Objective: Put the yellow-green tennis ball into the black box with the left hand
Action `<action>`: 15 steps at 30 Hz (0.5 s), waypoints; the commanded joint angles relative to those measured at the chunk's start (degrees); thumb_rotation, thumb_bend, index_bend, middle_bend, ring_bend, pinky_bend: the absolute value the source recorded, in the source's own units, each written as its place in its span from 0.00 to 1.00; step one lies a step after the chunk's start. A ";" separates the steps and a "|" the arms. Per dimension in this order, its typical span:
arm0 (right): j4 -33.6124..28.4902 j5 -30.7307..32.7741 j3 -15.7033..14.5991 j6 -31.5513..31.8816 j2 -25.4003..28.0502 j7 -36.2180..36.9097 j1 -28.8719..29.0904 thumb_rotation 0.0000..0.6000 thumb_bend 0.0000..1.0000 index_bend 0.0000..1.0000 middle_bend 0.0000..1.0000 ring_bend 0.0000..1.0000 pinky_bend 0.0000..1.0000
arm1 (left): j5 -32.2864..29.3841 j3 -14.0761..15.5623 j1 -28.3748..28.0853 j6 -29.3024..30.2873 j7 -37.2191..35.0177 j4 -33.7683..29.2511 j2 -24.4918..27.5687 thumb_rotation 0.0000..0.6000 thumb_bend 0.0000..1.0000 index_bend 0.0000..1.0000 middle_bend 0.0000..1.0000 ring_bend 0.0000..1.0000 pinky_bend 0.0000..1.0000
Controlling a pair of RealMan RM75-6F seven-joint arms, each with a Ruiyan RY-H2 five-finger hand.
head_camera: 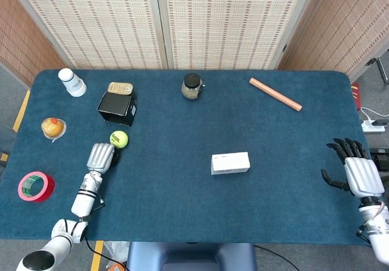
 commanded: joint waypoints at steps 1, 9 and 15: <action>0.04 0.33 0.09 -0.28 -0.09 -0.19 0.14 1.00 0.33 0.19 0.10 0.00 0.00 | -0.80 -0.57 -0.02 -0.05 -0.43 -0.51 -0.44 1.00 0.69 1.00 1.00 1.00 1.00; 0.18 0.92 0.30 -1.08 -0.22 -0.41 0.62 1.00 0.33 0.19 0.10 0.00 0.00 | -4.45 -3.53 -0.45 -0.48 3.98 -4.44 -1.71 1.00 0.70 1.00 1.00 1.00 1.00; 0.22 0.58 0.17 -1.06 0.00 0.16 0.59 1.00 0.33 0.19 0.10 0.00 0.00 | -6.18 -4.80 -0.99 -0.78 8.96 -6.84 -1.16 1.00 0.71 1.00 1.00 1.00 1.00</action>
